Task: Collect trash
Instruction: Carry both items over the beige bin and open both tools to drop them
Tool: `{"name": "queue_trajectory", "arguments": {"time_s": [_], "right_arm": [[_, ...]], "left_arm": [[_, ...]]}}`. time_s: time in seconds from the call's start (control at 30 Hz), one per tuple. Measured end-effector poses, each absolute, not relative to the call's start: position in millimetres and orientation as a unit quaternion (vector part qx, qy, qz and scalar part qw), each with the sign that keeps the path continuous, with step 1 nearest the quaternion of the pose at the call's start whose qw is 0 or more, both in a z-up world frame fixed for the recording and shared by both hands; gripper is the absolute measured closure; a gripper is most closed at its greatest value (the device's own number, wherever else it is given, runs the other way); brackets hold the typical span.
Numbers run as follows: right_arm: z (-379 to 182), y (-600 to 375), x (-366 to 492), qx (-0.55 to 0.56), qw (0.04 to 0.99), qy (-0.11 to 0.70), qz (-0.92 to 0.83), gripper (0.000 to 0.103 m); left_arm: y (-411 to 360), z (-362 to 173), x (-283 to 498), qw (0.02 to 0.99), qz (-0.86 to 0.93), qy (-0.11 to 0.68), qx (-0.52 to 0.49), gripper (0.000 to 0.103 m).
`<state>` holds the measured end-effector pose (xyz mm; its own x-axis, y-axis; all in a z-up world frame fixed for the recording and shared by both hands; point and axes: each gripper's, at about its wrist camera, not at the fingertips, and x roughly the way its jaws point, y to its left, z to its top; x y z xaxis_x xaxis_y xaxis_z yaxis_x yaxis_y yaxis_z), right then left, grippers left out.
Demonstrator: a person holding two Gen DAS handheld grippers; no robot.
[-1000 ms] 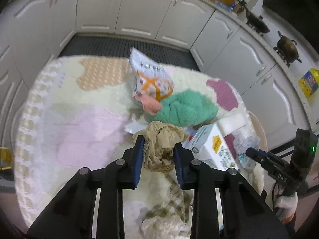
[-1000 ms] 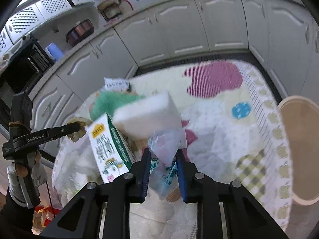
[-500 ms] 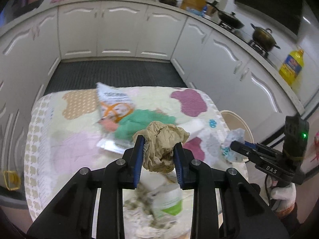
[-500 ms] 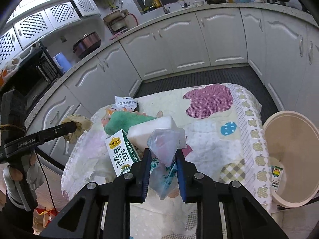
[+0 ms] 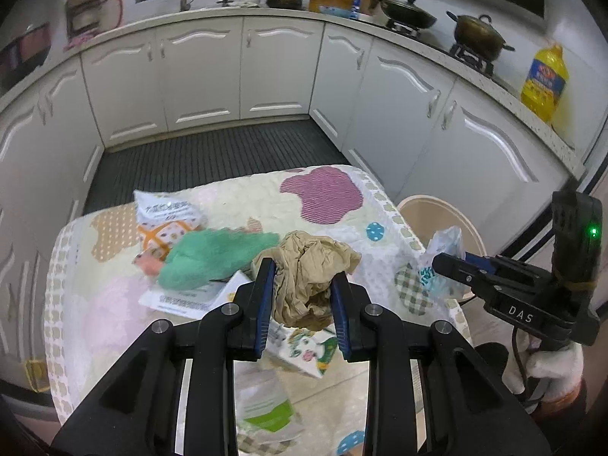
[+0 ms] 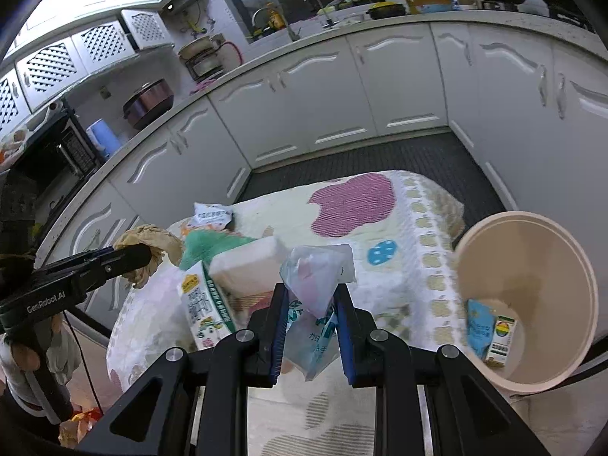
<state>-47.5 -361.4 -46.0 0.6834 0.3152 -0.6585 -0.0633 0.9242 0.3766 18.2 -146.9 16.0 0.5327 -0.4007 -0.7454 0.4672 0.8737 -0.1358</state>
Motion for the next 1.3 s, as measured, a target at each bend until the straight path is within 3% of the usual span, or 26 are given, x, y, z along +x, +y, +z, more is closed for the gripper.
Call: {"name": "queue_trajectory", "arguments": {"time_s": [0.67, 1.3], "right_arm": [[-48, -465, -82, 0.181, 0.911, 0.372, 0.003, 0.080], [-99, -543, -84, 0.207, 0.887, 0.407, -0.062, 0.080]], "left_arm": [[-274, 18, 12, 0.854, -0.307, 0.404, 0.111, 0.077], [-383, -26, 29, 0.815, -0.351, 0.445, 0.122, 0.077]]}}
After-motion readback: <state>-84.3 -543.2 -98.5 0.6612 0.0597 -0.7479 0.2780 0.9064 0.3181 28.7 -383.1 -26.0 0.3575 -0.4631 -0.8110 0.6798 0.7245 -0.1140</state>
